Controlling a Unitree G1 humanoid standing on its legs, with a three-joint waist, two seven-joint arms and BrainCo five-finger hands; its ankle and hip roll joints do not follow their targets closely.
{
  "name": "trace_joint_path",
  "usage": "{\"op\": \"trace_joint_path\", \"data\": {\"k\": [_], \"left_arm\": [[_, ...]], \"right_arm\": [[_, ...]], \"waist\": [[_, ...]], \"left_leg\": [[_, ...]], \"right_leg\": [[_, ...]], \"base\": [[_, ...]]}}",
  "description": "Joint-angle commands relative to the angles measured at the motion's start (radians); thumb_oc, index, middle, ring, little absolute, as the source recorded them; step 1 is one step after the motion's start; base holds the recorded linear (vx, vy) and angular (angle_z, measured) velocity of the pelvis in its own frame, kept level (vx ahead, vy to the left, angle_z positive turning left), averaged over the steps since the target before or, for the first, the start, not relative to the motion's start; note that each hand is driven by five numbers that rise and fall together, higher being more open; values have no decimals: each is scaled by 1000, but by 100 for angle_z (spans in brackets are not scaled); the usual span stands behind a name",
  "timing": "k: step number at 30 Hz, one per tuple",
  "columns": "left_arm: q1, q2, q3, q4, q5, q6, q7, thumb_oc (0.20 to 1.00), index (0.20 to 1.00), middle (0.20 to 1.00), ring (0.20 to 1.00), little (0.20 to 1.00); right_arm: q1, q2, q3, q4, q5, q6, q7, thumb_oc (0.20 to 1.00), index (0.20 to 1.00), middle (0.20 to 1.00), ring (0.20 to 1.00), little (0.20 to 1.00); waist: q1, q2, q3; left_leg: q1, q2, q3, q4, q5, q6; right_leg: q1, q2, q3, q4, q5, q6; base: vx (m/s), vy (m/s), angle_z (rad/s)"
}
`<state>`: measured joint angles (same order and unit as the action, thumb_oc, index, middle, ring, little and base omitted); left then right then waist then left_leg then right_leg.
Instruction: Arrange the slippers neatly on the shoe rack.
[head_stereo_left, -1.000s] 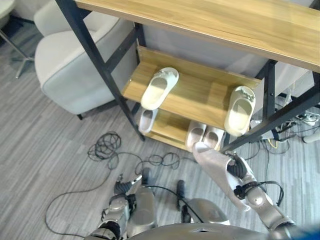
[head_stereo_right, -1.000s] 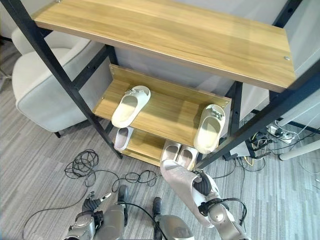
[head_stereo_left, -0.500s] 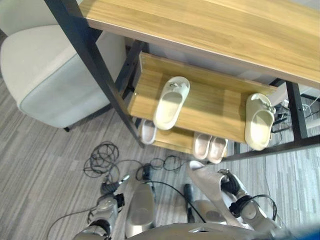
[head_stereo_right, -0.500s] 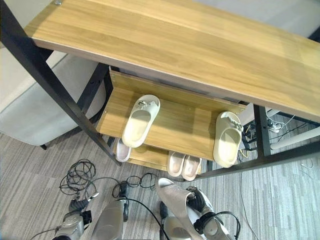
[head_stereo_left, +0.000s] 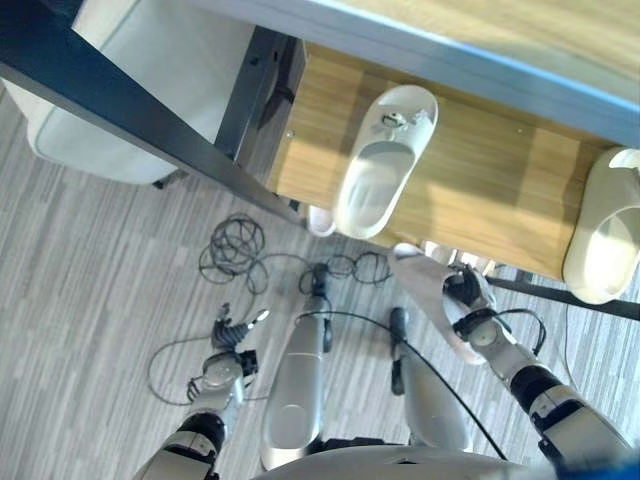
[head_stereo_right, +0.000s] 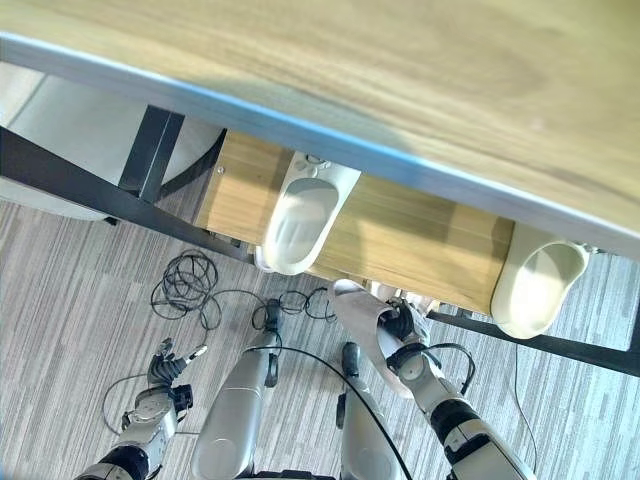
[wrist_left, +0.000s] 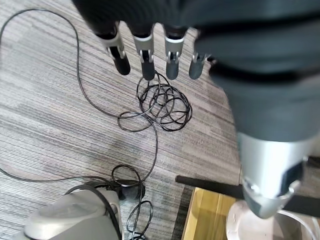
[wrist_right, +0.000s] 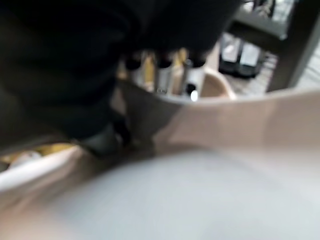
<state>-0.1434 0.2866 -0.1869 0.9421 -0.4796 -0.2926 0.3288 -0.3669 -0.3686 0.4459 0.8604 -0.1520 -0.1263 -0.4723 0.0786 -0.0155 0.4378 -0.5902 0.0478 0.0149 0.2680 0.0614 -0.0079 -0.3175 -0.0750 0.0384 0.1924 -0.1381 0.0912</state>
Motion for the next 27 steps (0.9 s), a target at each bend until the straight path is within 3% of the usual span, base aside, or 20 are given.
{"op": "trace_joint_path", "data": {"k": [1, 9, 16, 17, 18, 19, 27], "left_arm": [[15, -5, -4, -86, -64, -48, 31, 1000, 1000, 1000, 1000, 1000], [-38, 28, 26, -248, -74, -74, 71, 1000, 1000, 1000, 1000, 1000], [-84, 44, 29, -295, -85, -74, 69, 1000, 1000, 1000, 1000, 1000], [-89, 48, 26, -294, -87, -73, 69, 1000, 1000, 1000, 1000, 1000], [-97, 53, 27, -300, -89, -75, 67, 1000, 1000, 1000, 1000, 1000], [-97, 53, 26, -299, -89, -74, 67, 1000, 1000, 1000, 1000, 1000], [-104, 84, 27, -380, -79, -85, 50, 1000, 1000, 1000, 1000, 1000]], "right_arm": [[21, -59, -34, -83, -37, 7, -56, 200, 200, 200, 200, 200], [-16, -50, -73, -141, -65, 20, -102, 200, 200, 200, 200, 200], [-60, -52, -104, -143, -87, 45, -135, 200, 200, 200, 200, 200], [-69, -54, -109, -138, -84, 48, -139, 200, 200, 200, 200, 200], [-81, -60, -114, -133, -81, 51, -143, 200, 200, 200, 200, 200], [-80, -60, -114, -133, -81, 51, -143, 200, 200, 200, 200, 200], [-188, -107, -128, -73, -88, 88, -161, 200, 200, 200, 200, 200]], "waist": [[10, 41, -27], [5, 47, -18], [-7, 62, -40], [-15, 60, -45], [-13, 72, -43], [-18, 66, -46], [-5, 106, -65]], "left_leg": [[-125, -4, -37, 97, -44, -44], [-248, -7, -45, 213, -108, -15], [-334, -18, -21, 287, -153, 4], [-340, -29, -17, 310, -195, 1], [-355, -24, -13, 291, -156, 6], [-350, -31, -14, 310, -195, 1], [-419, -51, 3, 295, -191, 6]], "right_leg": [[-74, 11, -7, 233, -156, -11], [-237, 3, -1, 372, -175, -2], [-326, -24, 21, 421, -195, 0], [-333, -34, 26, 443, -227, -1], [-359, -30, 26, 441, -199, -2], [-348, -38, 28, 449, -227, -2], [-449, -54, 43, 468, -218, -4]], "base": [[-9, 26, 6], [6, 29, 1], [29, 65, -9], [7, 71, -6], [88, 46, -3], [-7, 79, -2], [15, 39, -1]]}}
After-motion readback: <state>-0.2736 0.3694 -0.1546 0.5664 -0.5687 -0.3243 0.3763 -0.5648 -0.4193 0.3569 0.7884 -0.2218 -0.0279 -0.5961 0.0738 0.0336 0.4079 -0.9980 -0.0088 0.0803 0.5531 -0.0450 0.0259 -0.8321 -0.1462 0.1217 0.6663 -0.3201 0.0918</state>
